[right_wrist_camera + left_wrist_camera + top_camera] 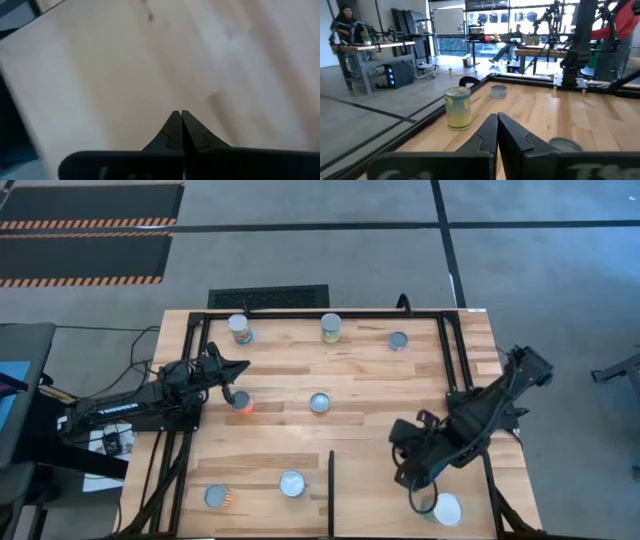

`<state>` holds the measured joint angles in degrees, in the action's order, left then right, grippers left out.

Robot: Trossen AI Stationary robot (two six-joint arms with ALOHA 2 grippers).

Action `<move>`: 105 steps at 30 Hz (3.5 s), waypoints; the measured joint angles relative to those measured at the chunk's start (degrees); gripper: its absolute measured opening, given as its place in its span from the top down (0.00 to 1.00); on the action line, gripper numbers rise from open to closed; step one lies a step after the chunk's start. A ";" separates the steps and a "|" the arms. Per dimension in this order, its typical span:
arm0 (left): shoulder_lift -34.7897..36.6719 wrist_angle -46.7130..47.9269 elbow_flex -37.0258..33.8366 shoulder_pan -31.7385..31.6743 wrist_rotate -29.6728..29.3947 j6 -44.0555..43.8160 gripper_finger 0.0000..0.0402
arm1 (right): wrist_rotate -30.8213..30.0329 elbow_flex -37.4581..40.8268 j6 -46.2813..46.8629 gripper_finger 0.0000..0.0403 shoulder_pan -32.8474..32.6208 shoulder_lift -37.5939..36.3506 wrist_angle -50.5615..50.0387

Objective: Pick and place cans onto a shelf
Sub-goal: Put the canned tomatoes on the shelf, then put the canned carrots on the shelf

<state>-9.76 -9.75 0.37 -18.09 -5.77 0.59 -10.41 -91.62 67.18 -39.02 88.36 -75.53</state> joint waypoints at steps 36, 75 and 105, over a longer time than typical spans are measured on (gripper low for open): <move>-0.72 -0.28 0.01 0.00 -0.10 -0.30 1.00 | 21.07 -0.74 21.93 1.00 -8.99 5.28 5.05; -0.72 -0.21 -0.01 0.00 -0.10 -0.34 1.00 | 27.11 -2.29 25.12 0.99 -11.07 7.56 4.98; -14.63 -9.03 1.54 -0.01 -0.53 0.33 1.00 | -2.63 49.48 -63.40 1.00 23.66 -23.73 67.44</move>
<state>-24.39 -18.78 1.91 -18.10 -6.31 0.93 -13.04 -42.14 3.78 -15.35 64.64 -8.09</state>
